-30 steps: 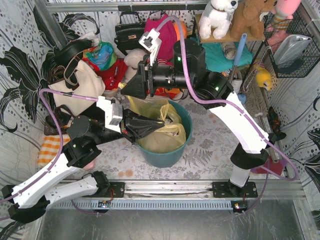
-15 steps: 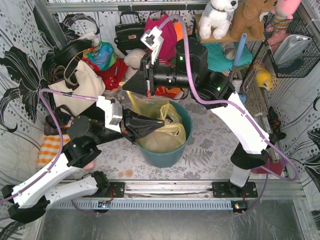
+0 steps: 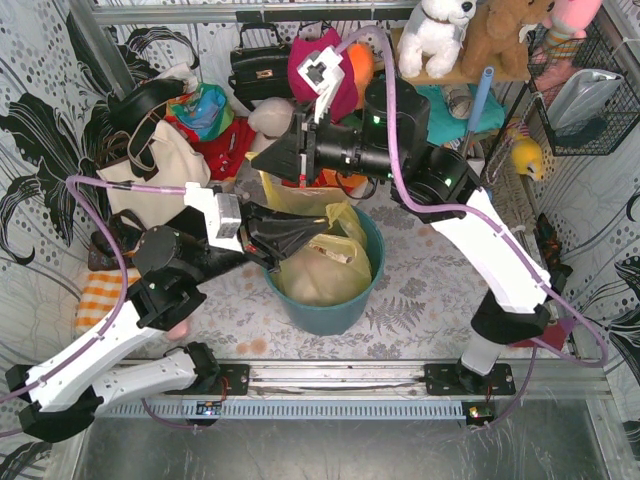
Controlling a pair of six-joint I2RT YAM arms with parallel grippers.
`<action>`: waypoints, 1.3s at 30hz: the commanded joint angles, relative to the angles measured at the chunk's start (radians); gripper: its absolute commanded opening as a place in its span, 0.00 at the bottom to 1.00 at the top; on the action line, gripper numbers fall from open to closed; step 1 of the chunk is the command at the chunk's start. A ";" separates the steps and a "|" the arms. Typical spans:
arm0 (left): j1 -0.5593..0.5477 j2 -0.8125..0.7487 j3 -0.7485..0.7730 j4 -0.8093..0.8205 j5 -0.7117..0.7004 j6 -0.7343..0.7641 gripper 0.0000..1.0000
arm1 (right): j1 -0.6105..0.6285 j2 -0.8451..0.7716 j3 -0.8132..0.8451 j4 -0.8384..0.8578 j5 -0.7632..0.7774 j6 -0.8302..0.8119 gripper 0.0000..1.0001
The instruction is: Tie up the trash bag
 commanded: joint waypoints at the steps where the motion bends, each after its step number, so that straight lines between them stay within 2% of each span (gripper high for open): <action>1: 0.003 0.029 0.073 0.107 -0.076 0.069 0.02 | 0.006 -0.126 -0.113 0.100 0.078 0.033 0.00; 7: 0.004 0.048 0.073 0.231 -0.127 0.083 0.03 | 0.006 -0.260 -0.295 0.166 0.181 0.046 0.00; 13: 0.003 0.104 0.128 0.210 -0.123 0.110 0.03 | 0.006 -0.342 -0.397 0.164 0.237 0.049 0.00; 21: 0.004 0.082 0.089 0.245 -0.179 0.117 0.03 | 0.005 -0.487 -0.594 0.186 0.315 0.071 0.00; 29: 0.004 0.037 0.039 0.253 -0.251 0.130 0.02 | 0.006 -0.604 -0.758 0.261 0.304 0.089 0.00; 39: 0.003 0.041 0.030 0.229 -0.287 0.138 0.02 | 0.005 -0.700 -0.933 0.376 0.159 0.109 0.00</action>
